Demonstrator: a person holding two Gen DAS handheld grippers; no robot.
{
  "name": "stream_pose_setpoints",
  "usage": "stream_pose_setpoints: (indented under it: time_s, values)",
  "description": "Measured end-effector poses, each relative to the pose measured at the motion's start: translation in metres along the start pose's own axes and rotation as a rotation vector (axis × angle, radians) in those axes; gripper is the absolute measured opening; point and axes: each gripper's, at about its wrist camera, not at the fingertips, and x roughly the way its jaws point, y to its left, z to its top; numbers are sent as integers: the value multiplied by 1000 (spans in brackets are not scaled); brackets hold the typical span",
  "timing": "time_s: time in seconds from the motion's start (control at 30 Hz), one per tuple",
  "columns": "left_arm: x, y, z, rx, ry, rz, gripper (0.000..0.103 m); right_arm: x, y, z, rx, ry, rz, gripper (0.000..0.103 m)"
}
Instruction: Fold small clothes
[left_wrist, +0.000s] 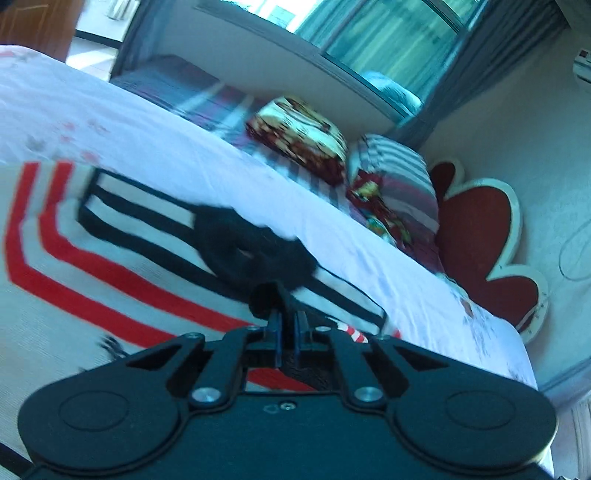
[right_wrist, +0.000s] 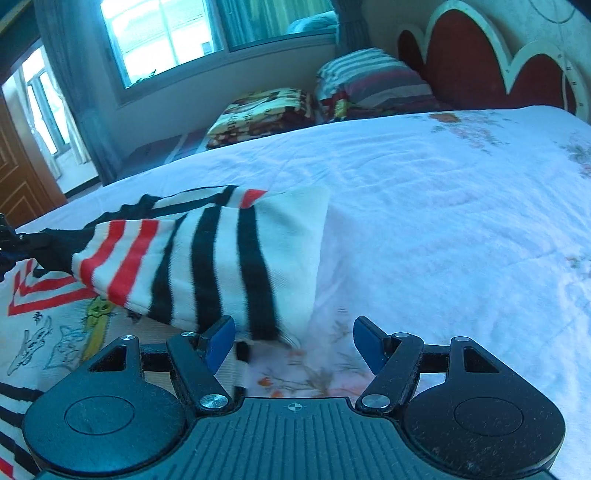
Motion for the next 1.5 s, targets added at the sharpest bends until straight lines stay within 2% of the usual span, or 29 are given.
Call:
stream_pose_setpoints:
  time_s: [0.17, 0.3, 0.33, 0.37, 0.47, 0.53, 0.57, 0.67, 0.73, 0.83, 0.87, 0.9, 0.93, 0.97, 1.0, 1.13, 1.3, 1.4, 1.5]
  values:
    - [-18, 34, 17, -56, -73, 79, 5, 13, 23, 1, -44, 15, 47, 70]
    - [-22, 54, 21, -77, -80, 125, 5, 25, 32, 0, -65, 22, 55, 67]
    - [-23, 59, 21, -80, -83, 138, 5, 26, 32, 0, -62, 29, 65, 35]
    - [-24, 64, 20, -85, -85, 150, 5, 29, 32, 0, -57, 40, 60, 18]
    - [-23, 77, 18, -111, -78, 177, 5, 25, 31, 0, -64, 32, 74, 17]
    - [-25, 80, 14, -97, -79, 192, 5, 15, 28, 4, -60, -6, 72, 17]
    - [-25, 80, 12, -84, -74, 197, 5, 13, 25, 5, -57, -8, 64, 17]
    - [-13, 86, 0, -60, -14, 233, 5, 28, 20, -5, -57, 60, 33, 17]
    - [-6, 89, -8, -45, 19, 257, 6, 27, 22, -7, -73, 50, 25, 17]
    - [-10, 89, -6, -26, 22, 270, 19, 25, 18, -2, -41, 65, 54, 17]
    - [-14, 90, -5, -30, 15, 278, 26, 23, 16, -1, -39, 79, 63, 19]
    - [-18, 90, -4, -31, 7, 287, 38, 17, 15, 0, -46, 78, 62, 23]
    - [-26, 91, -4, -28, -6, 300, 48, 10, 14, -1, -50, 65, 59, 39]
    - [-33, 91, -3, -24, -25, 316, 63, 3, 13, -1, -53, 52, 64, 59]
    - [-40, 90, -3, -16, -48, 322, 66, -4, 13, 0, -52, 39, 71, 66]
    - [-51, 71, -2, 50, -72, 266, 66, -14, 9, 13, -30, -20, 78, 68]
    - [-20, 39, -7, 124, -16, 188, 64, 26, -3, 45, 59, -8, 94, 68]
    - [5, 36, -16, 161, 24, 205, 64, 52, 4, 58, 11, -11, 82, 68]
    - [17, 44, -23, 174, 43, 236, 62, 76, -1, 67, 52, -9, 89, 68]
